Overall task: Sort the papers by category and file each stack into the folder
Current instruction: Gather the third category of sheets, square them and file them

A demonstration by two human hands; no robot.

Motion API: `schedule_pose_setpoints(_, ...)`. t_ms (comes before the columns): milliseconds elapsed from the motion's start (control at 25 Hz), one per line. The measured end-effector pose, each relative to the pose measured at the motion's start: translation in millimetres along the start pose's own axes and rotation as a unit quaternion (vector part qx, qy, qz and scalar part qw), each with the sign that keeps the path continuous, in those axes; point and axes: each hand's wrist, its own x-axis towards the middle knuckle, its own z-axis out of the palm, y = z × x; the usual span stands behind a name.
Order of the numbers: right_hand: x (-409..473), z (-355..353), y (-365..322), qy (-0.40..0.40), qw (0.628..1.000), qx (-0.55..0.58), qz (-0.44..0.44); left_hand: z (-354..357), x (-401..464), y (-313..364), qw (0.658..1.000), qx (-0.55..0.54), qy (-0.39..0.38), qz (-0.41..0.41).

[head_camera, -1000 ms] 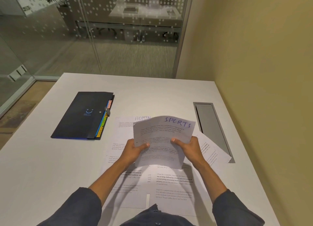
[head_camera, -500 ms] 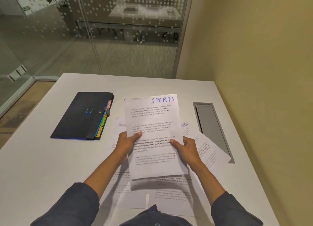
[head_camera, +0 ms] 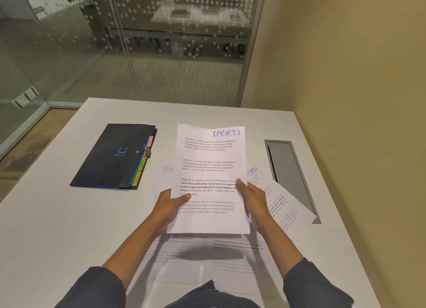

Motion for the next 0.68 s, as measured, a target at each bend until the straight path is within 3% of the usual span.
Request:
schedule_pose_setpoints(120, 6, -31, 12, 0.059, 0.996, -0.055, 0.033, -13, -4, 0, 1.000, -0.005, 0.027, -0.007)
schedule_pose_setpoints(200, 6, -57, 33, 0.110, 0.977, -0.175, 0.040, -25, -6, -2, 0.999, -0.011, 0.046, -0.013)
schedule_pose_setpoints(360, -12, -87, 73, 0.161, 0.869, -0.462, 0.076, -48, -11, -4, 0.996, -0.021, 0.087, -0.014)
schedule_pose_setpoints(520, -24, -80, 93, 0.141, 0.763, -0.621, 0.112, -61, -19, -10, 0.995, -0.005, 0.097, -0.026)
schedule_pose_setpoints(680, -24, -72, 101, 0.148, 0.745, -0.643, 0.098, -65, -27, -15, 0.995, 0.012, 0.099, -0.032)
